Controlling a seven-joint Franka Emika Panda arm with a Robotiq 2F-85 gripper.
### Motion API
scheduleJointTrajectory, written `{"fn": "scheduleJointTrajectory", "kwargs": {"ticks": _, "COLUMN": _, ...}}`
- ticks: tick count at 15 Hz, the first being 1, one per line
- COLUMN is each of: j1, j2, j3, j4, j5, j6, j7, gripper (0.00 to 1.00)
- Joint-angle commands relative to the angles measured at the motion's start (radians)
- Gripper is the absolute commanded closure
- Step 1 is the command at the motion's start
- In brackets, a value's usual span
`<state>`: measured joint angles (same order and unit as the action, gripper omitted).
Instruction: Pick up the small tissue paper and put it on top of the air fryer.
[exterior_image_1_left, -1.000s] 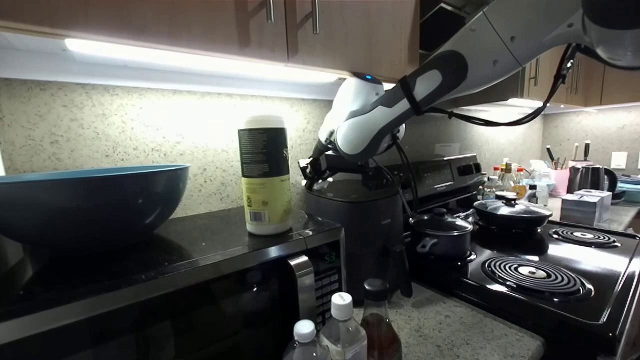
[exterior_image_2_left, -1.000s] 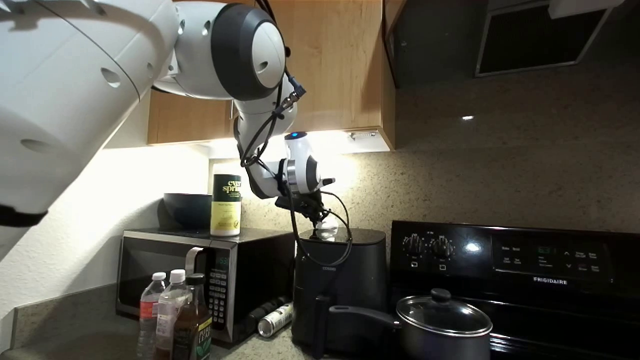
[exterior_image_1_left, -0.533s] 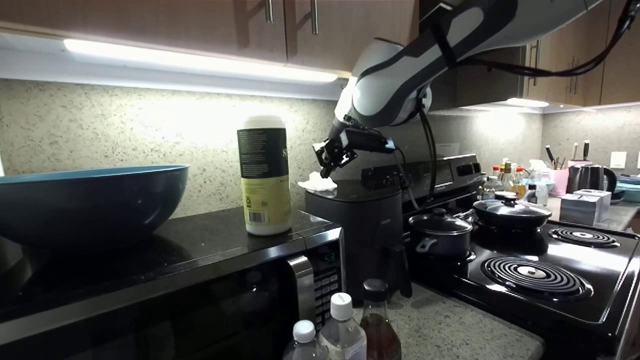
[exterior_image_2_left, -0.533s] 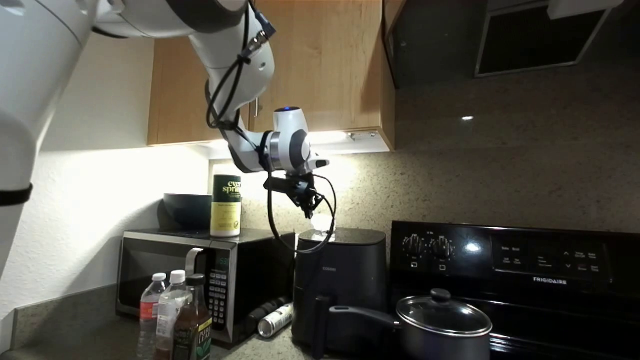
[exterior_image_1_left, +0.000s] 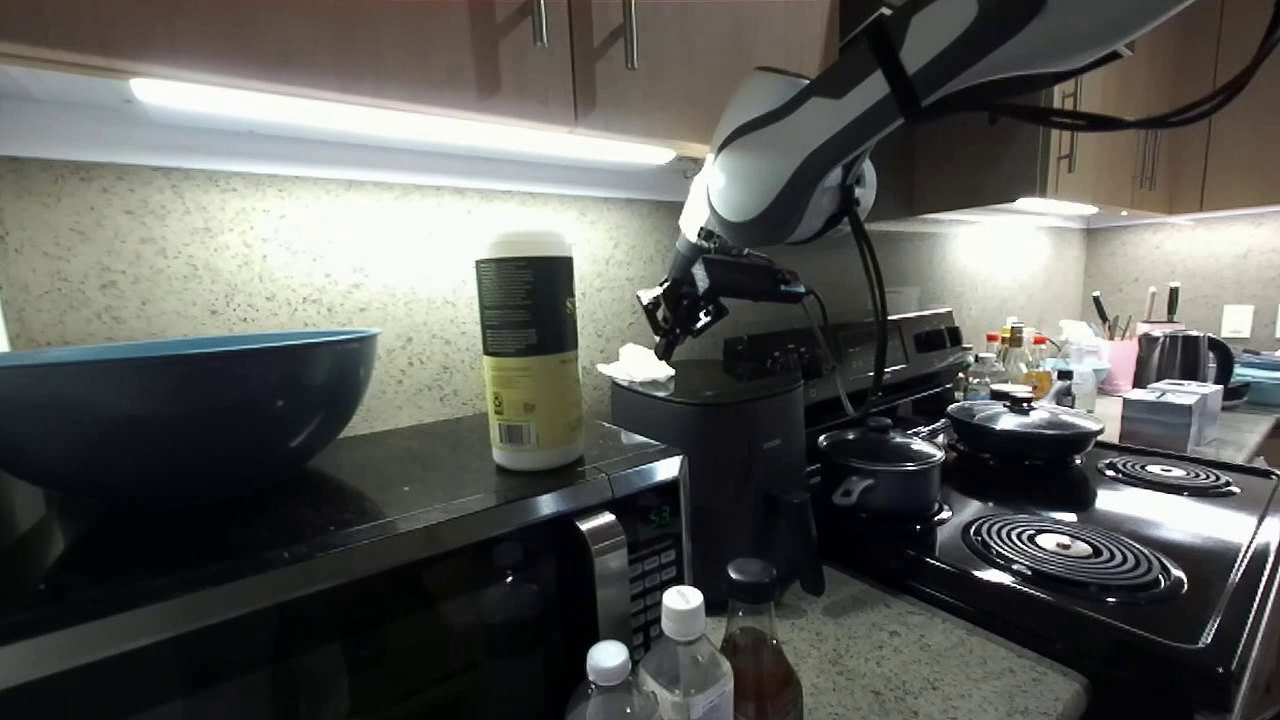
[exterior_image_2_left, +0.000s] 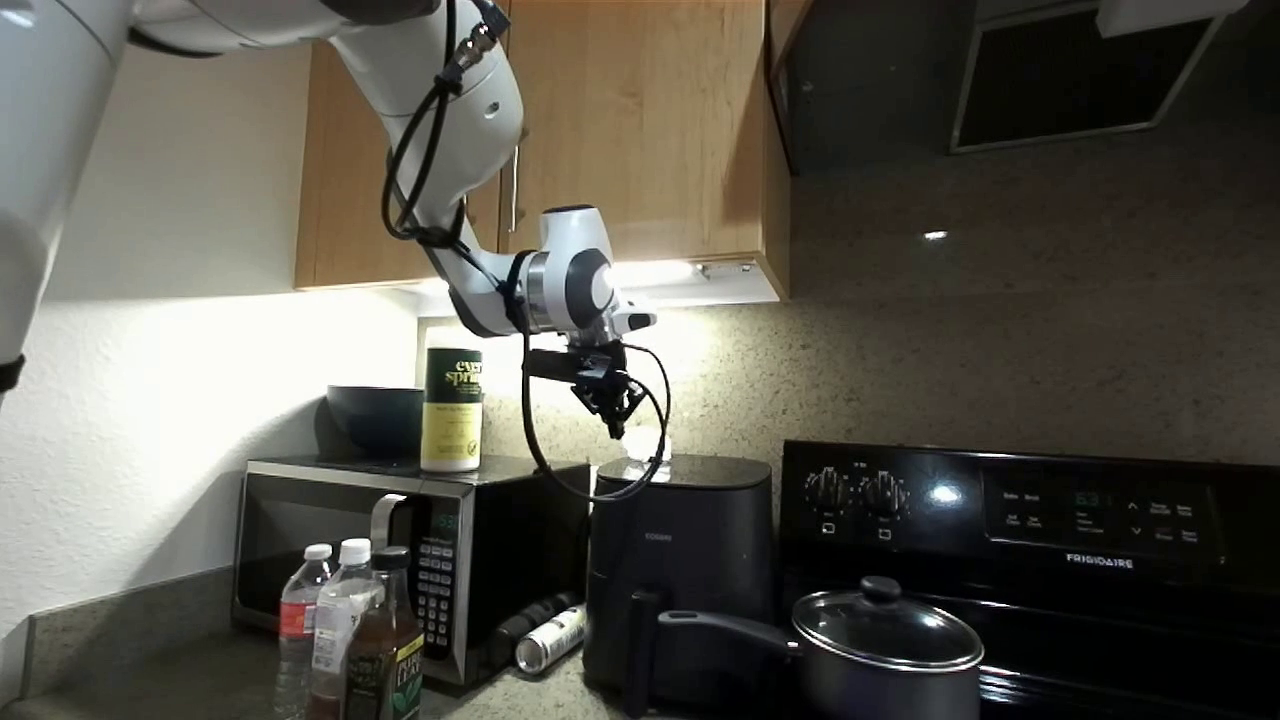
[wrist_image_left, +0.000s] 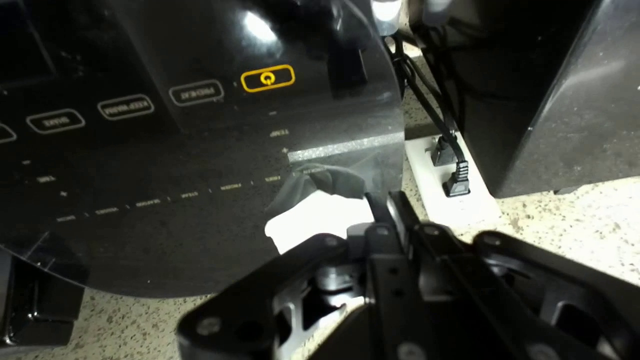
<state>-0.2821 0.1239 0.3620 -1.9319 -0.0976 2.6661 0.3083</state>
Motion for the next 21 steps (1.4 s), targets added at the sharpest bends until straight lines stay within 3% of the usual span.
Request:
{"fn": "scheduleJointTrajectory", "kwargs": {"ticks": 1, "j1": 0.155, "j2": -0.087, "j3": -0.161, "j4": -0.081, "j5": 0.042, "j6": -0.067, "j7": -0.022, "gripper": 0.93}}
{"fn": "scheduleJointTrajectory", "kwargs": {"ticks": 6, "j1": 0.247, "j2": -0.237, "j3": -0.279, "j4": -0.237, "j5": -0.121, "j6": -0.072, "j7": 0.158, "gripper": 0.93}}
{"fn": "scheduleJointTrajectory", "kwargs": {"ticks": 10, "j1": 0.206, "j2": -0.386, "j3": -0.254, "j4": -0.362, "j5": -0.331, "j6": -0.063, "j7": 0.406, "gripper": 0.93}}
{"fn": "scheduleJointTrajectory", "kwargs": {"ticks": 12, "j1": 0.178, "j2": -0.444, "j3": -0.226, "j4": -0.403, "j5": -0.402, "j6": -0.073, "j7": 0.502, "gripper": 0.68}}
{"fn": "scheduleJointTrajectory", "kwargs": {"ticks": 16, "j1": 0.132, "j2": -0.476, "j3": -0.188, "j4": -0.426, "j5": -0.452, "j6": -0.046, "j7": 0.582, "gripper": 0.45}}
{"fn": "scheduleJointTrajectory", "kwargs": {"ticks": 17, "j1": 0.152, "j2": -0.454, "j3": -0.202, "j4": -0.402, "j5": -0.409, "j6": -0.063, "j7": 0.526, "gripper": 0.63}}
{"fn": "scheduleJointTrajectory", "kwargs": {"ticks": 19, "j1": 0.142, "j2": -0.461, "j3": -0.194, "j4": -0.405, "j5": -0.414, "j6": -0.063, "j7": 0.536, "gripper": 0.5}}
{"fn": "scheduleJointTrajectory", "kwargs": {"ticks": 21, "j1": 0.14, "j2": -0.461, "j3": -0.193, "j4": -0.405, "j5": -0.414, "j6": -0.063, "j7": 0.537, "gripper": 0.45}}
